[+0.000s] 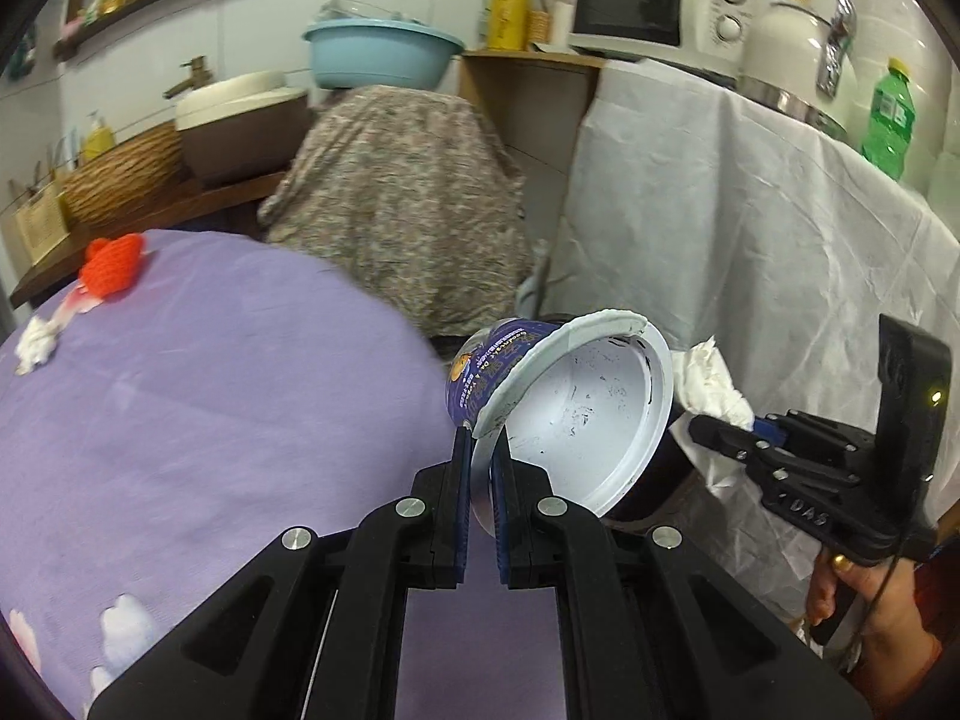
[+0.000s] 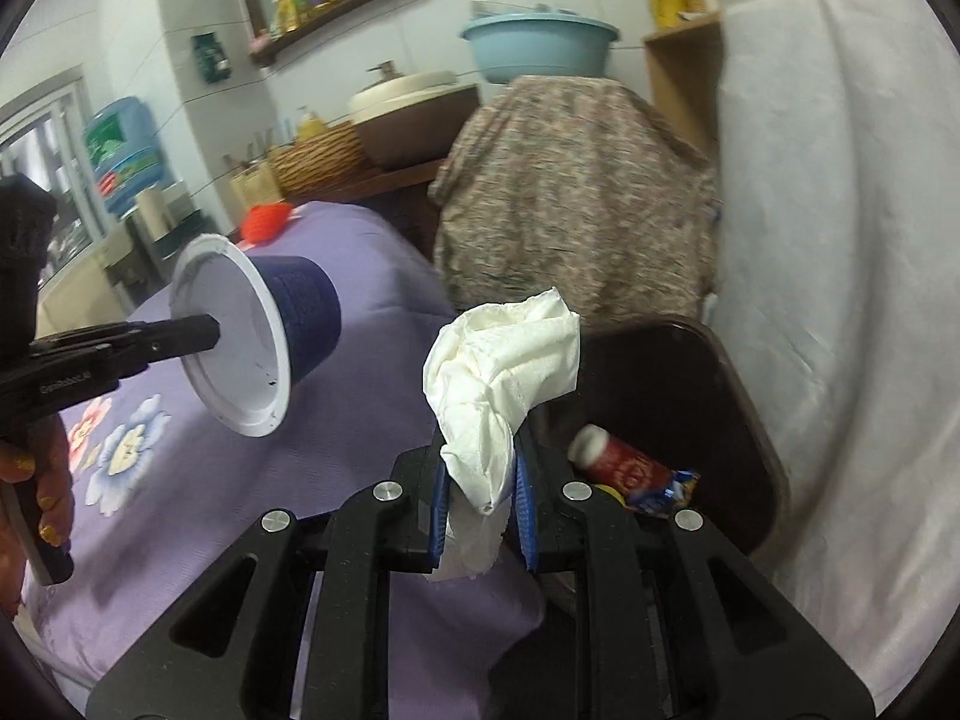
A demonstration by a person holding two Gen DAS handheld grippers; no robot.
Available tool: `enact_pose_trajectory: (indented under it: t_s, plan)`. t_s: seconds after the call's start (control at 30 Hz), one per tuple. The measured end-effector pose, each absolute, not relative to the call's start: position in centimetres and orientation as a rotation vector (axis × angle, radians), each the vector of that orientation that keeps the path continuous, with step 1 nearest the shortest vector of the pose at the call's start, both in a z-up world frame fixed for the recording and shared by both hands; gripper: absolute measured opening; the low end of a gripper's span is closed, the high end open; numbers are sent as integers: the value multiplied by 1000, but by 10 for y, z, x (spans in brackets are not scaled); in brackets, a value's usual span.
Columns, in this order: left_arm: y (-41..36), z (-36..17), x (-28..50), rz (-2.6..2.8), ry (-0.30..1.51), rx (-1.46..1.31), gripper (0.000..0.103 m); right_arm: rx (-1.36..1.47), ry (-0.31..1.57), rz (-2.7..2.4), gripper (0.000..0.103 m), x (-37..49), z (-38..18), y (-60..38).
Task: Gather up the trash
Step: 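Carry the tissue into the bin and open the right tool while the left tool carries the cup, then lower the yogurt cup into the bin and open the left tool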
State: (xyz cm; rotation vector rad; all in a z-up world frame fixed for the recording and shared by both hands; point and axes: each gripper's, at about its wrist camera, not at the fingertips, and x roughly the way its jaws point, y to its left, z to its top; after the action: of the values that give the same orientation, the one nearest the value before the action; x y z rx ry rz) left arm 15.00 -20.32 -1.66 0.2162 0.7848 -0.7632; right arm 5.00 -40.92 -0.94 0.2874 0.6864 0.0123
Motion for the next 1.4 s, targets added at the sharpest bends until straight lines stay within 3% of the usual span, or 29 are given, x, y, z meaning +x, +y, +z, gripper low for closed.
enact_pose_trajectory:
  t_s: [0.6,0.63,0.7,0.73,0.77,1.07,1.4]
  plan:
    - [-323,-58,174,-787,932,337,7,386,830,-151,21,81,-118,-483]
    - [-325,-60,175,-785,934,346,7,391,834,-152,24,83,-123,-486]
    - [-330,-63,176,-785,947,352,7,389,846,-168,41,88,-132,-489]
    - [-332,-65,176,-783,952,357,7,389,848,-173,55,90,-134,-490]
    - [-334,-67,177,-780,956,364,7,390,846,-180,61,90,-136,-490]
    - [-362,-88,188,-741,989,417,7,403,840,-193,69,86,-140,-493]
    - [-395,-124,198,-684,1036,482,7,391,829,-206,69,63,-130,-491]
